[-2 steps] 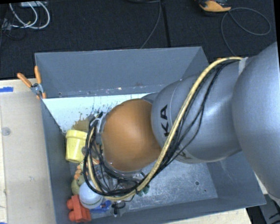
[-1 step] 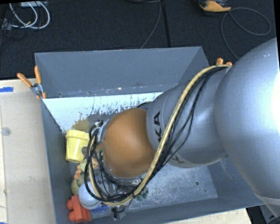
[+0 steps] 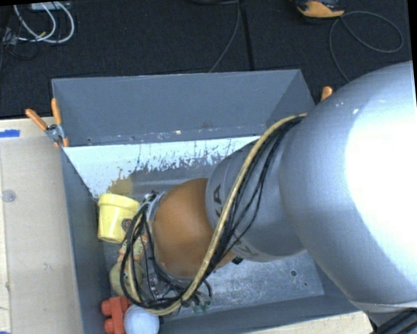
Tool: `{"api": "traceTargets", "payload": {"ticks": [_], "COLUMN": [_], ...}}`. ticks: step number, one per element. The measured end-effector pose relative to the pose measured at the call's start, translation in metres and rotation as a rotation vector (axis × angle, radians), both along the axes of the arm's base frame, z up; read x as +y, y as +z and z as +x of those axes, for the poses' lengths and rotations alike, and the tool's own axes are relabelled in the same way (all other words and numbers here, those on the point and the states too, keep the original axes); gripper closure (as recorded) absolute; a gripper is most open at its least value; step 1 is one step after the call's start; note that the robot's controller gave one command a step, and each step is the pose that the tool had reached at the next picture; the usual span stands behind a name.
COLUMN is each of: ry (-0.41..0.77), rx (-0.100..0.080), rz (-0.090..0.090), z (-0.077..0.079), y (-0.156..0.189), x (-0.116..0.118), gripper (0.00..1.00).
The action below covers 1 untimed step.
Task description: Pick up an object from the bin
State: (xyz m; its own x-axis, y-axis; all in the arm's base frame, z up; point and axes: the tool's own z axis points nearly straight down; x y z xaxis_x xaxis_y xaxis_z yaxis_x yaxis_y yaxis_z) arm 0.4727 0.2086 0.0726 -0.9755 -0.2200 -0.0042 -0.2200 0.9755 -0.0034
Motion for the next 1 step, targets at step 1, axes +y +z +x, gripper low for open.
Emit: {"api": "traceTargets", "payload": {"ticks": [1], "ry": [0.0], "rx": [0.0], "rz": [0.0], "z": [0.0], "y": [0.0], "x": [0.0], "gripper": [1.0]}}
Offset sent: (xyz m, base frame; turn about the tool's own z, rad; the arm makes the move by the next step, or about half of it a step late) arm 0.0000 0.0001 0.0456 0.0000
